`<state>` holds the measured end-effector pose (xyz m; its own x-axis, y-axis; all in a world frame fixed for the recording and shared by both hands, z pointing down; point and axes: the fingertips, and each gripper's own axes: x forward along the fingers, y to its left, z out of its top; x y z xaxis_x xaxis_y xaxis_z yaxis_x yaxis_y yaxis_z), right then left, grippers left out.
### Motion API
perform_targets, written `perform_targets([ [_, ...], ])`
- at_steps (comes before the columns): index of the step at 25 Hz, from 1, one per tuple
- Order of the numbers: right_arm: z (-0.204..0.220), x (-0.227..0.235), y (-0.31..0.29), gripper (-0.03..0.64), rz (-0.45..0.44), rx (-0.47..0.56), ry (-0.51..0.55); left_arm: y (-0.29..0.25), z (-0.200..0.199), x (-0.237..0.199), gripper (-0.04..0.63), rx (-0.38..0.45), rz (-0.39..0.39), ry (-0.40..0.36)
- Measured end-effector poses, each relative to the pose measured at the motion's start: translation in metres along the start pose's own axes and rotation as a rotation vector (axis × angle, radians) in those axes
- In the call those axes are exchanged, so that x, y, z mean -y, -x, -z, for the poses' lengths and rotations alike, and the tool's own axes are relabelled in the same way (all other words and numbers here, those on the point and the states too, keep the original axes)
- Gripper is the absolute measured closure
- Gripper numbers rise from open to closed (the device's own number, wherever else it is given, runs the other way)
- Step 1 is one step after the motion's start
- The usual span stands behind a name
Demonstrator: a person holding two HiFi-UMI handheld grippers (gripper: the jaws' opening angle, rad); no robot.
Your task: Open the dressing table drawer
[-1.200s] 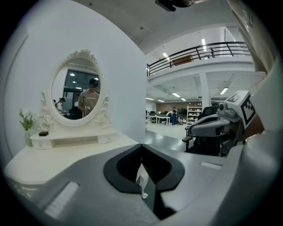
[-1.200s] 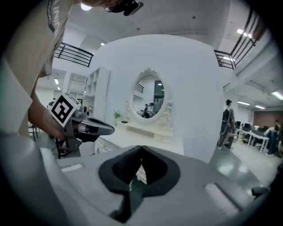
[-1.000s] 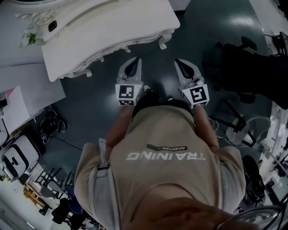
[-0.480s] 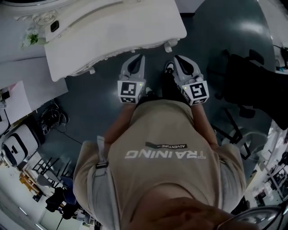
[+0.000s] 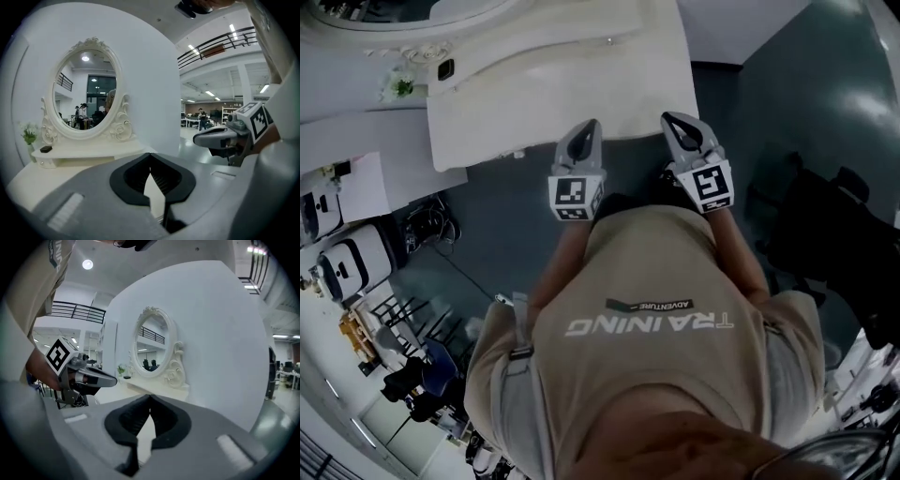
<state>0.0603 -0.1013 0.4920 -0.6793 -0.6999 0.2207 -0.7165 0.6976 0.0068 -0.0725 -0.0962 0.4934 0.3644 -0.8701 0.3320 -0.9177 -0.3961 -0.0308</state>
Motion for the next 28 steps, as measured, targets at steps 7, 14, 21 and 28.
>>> perform_targets([
  [7,0.01,0.029,-0.033,0.614,-0.044,-0.025,-0.039,-0.051,-0.016,-0.005,0.588,-0.002,0.003,-0.041],
  [14,0.009,0.045,-0.051,0.614,-0.018,-0.072,-0.045,-0.092,-0.016,-0.012,0.588,0.0,0.049,-0.019],
  [21,-0.029,0.071,-0.09,0.614,0.025,-0.055,-0.034,-0.132,-0.021,-0.051,0.586,-0.006,0.039,-0.041],
  [28,-0.012,0.099,-0.146,0.614,0.108,-0.095,-0.078,-0.178,0.015,-0.096,0.586,-0.051,0.066,0.018],
])
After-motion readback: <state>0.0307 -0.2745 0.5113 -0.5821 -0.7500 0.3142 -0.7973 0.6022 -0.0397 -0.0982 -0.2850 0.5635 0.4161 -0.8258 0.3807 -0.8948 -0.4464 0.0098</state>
